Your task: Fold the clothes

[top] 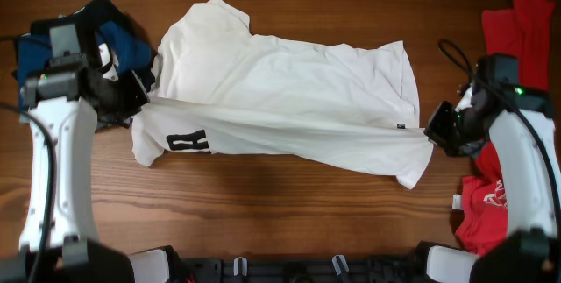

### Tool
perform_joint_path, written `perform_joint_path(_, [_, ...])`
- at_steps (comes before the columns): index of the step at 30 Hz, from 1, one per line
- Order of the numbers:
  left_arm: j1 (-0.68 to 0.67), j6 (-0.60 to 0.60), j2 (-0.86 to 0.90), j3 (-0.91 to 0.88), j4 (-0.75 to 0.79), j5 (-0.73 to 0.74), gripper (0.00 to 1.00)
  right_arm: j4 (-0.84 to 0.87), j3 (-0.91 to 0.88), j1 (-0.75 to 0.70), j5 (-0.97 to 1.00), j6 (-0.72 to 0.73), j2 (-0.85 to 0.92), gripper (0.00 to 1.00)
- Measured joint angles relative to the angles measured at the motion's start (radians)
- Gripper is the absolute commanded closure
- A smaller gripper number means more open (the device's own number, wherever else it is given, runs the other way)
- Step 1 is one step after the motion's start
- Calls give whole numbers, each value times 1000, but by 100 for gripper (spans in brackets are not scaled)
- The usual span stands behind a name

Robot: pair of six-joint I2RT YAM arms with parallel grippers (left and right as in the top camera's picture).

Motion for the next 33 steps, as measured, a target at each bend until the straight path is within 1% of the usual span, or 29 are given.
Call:
perform_joint_path(3, [0,-3,98,0,56,-2,96,38,0,0,-3,-18,84,96])
perform_joint_path(10, [0,-7,217,0,119,3,96,144,-2,0,-3,-35,203,96])
perform_joint_path(23, [0,-8,229,0,135,23,96,234,-2,0,-2,-54,210,96])
perform_joint_path(29, [-11,-8,229,0,142,27,96,242,-2,0,-2,-54,210,96])
perform_joint_path(33, [-22,-8,229,0,172,36,96,237,0,0,-6,-66,209,96])
